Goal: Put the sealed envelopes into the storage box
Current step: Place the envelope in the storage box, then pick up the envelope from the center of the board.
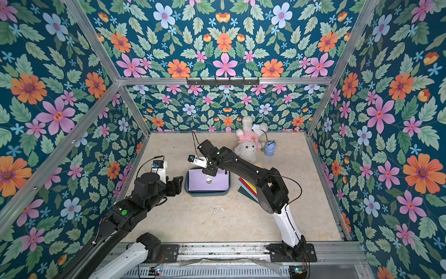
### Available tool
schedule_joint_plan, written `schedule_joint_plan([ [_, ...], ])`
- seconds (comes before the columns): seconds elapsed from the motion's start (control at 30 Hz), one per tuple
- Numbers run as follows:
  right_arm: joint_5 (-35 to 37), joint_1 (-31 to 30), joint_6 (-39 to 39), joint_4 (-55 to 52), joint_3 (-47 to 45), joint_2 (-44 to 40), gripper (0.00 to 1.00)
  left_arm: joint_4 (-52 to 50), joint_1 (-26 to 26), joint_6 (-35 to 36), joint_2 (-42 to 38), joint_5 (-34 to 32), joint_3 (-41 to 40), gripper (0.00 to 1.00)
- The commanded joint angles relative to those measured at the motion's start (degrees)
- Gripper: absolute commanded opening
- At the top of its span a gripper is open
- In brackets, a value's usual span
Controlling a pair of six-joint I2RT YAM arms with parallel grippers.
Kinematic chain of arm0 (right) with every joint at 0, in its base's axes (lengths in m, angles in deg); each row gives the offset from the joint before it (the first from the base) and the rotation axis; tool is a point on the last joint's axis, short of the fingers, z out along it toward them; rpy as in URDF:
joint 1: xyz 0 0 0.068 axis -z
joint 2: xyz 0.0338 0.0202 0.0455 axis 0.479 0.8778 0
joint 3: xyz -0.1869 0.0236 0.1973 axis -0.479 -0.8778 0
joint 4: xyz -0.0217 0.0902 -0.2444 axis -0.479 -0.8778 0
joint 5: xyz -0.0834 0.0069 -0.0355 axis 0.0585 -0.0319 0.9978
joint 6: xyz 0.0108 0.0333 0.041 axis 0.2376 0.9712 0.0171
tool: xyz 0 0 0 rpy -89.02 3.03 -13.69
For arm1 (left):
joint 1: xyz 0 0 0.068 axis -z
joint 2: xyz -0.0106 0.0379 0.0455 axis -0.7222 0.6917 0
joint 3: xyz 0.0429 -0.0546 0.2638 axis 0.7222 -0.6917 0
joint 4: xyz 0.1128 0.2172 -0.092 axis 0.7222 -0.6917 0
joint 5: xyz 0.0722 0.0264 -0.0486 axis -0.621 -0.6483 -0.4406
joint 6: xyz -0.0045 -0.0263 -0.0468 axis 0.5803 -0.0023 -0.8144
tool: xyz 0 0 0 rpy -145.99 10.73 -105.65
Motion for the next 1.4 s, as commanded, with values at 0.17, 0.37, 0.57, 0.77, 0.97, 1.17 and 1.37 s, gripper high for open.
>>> schedule_joint_plan([
  [0.17, -6.9, 7.9, 25.5, 21.7, -21.5, -16.7, 0.43, 9.8, 0.0, -6.5, 6.1, 12.7, -1.3, 0.76],
  [0.37, -8.8, 18.1, 42.9, 36.5, -47.1, -33.4, 0.43, 20.8, 6.4, -11.8, 19.1, 14.5, -0.3, 0.7],
  [0.57, -13.6, 33.7, 59.8, 48.0, -68.1, -45.7, 0.43, 28.2, 15.9, -15.3, 39.5, 15.4, 9.8, 0.68],
  [0.77, -15.2, 42.0, 65.0, 49.6, -74.6, -48.3, 0.44, 31.5, 17.9, -18.5, 58.0, 21.9, 21.4, 0.67],
  [0.97, -13.0, 44.0, 65.9, 48.2, -75.1, -46.4, 0.44, 32.4, 18.4, -21.9, 69.8, 26.6, 29.8, 0.67],
  [1.17, -14.3, 44.8, 66.8, 48.5, -74.9, -42.9, 0.44, 33.7, 18.8, -23.6, 75.4, 28.6, 33.4, 0.66],
  [1.37, -15.1, 45.0, 68.0, 48.0, -74.4, -39.7, 0.44, 34.3, 18.8, -24.5, 78.8, 30.5, 35.7, 0.66],
])
